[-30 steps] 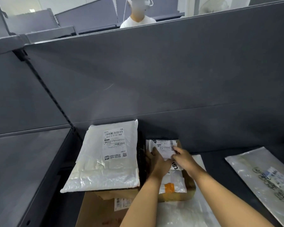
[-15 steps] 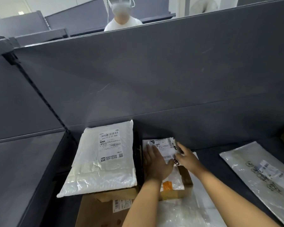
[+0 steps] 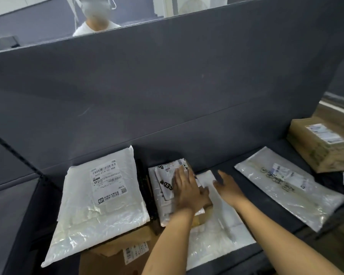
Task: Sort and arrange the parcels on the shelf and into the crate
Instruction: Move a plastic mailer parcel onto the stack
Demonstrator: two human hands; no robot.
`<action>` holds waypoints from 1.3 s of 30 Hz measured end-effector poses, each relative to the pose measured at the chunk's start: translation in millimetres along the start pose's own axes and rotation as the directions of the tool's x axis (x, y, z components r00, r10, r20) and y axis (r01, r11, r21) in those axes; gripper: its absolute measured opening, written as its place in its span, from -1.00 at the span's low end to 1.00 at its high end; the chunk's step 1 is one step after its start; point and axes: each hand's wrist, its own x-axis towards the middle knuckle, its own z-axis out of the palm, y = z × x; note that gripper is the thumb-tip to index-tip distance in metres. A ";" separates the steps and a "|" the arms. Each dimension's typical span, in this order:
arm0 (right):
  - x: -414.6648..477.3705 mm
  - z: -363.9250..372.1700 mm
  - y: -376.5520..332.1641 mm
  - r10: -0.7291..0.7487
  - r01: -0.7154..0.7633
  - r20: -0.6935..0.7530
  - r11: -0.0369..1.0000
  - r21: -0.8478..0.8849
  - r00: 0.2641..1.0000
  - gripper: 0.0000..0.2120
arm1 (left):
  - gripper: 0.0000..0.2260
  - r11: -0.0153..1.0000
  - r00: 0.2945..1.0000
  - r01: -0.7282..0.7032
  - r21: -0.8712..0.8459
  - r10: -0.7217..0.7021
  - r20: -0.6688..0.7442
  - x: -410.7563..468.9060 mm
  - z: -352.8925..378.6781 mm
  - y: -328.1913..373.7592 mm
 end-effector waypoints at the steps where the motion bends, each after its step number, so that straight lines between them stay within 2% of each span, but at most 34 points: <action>1: -4.9 -5.4 6.8 0.018 -0.018 -0.012 1.000 -0.005 1.000 -0.46 | -0.26 1.000 1.000 -0.011 0.009 0.011 0.003 0.5 2.8 4.1; 4: -18.5 -24.6 28.9 0.094 -0.095 -0.045 0.995 -0.034 0.995 -0.45 | -0.25 0.998 0.999 -0.049 0.029 0.049 -0.005 2.2 11.4 25.4; 9: -33.2 -67.3 57.2 0.117 -0.135 -0.144 0.984 -0.119 0.983 -0.45 | -0.22 0.977 0.983 -0.185 0.109 0.186 0.002 10.4 18.9 75.7; 15: -53.5 -148.0 96.6 0.157 -0.205 -0.253 0.963 -0.176 0.955 -0.42 | -0.20 0.968 0.975 -0.219 0.120 0.212 0.066 22.0 27.9 141.8; 20: -71.9 -226.2 142.3 0.320 -0.360 -0.371 0.932 -0.041 0.872 -0.39 | -0.19 0.941 0.945 -0.319 0.110 0.307 0.112 22.3 46.3 198.7; 24: -92.2 -261.5 174.4 0.405 -0.423 -0.435 0.904 0.060 0.804 -0.35 | -0.19 0.922 0.919 -0.373 0.109 0.350 0.185 19.5 67.3 238.4; 33: -105.7 -286.0 228.3 0.547 -0.506 -0.448 0.834 0.221 0.707 -0.36 | -0.20 0.854 0.831 -0.512 0.094 0.465 0.304 23.2 126.2 302.9; 39: -75.6 -284.0 259.3 0.611 -0.502 -0.427 0.792 0.349 0.667 -0.40 | -0.21 0.860 0.784 -0.509 0.047 0.440 0.437 55.5 168.6 317.6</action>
